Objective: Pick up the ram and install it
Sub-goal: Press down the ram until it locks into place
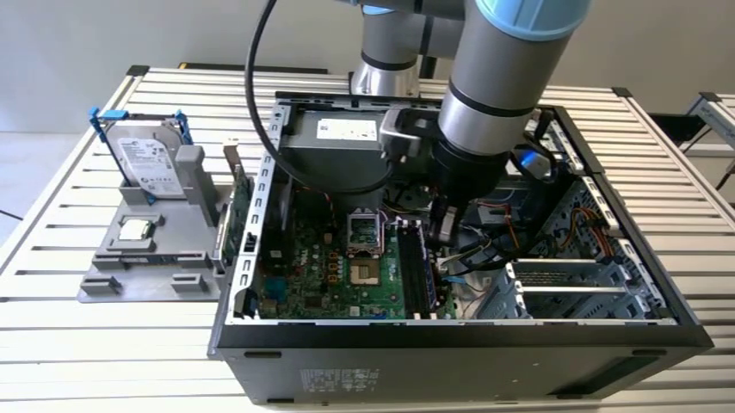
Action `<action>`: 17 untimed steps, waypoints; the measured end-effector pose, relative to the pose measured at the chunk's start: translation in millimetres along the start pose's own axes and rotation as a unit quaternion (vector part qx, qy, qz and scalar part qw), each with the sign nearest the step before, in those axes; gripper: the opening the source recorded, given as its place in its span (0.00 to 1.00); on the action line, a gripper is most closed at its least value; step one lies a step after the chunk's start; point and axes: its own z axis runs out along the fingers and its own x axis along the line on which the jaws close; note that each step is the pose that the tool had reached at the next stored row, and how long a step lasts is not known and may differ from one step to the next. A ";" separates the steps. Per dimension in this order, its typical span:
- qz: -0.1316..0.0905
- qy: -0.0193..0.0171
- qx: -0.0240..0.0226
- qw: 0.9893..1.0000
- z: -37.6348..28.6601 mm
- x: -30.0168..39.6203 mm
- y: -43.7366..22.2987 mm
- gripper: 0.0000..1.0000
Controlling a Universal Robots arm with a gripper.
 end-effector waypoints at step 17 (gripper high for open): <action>-0.099 0.001 0.002 0.995 3.5 -2.6 0.7 0.00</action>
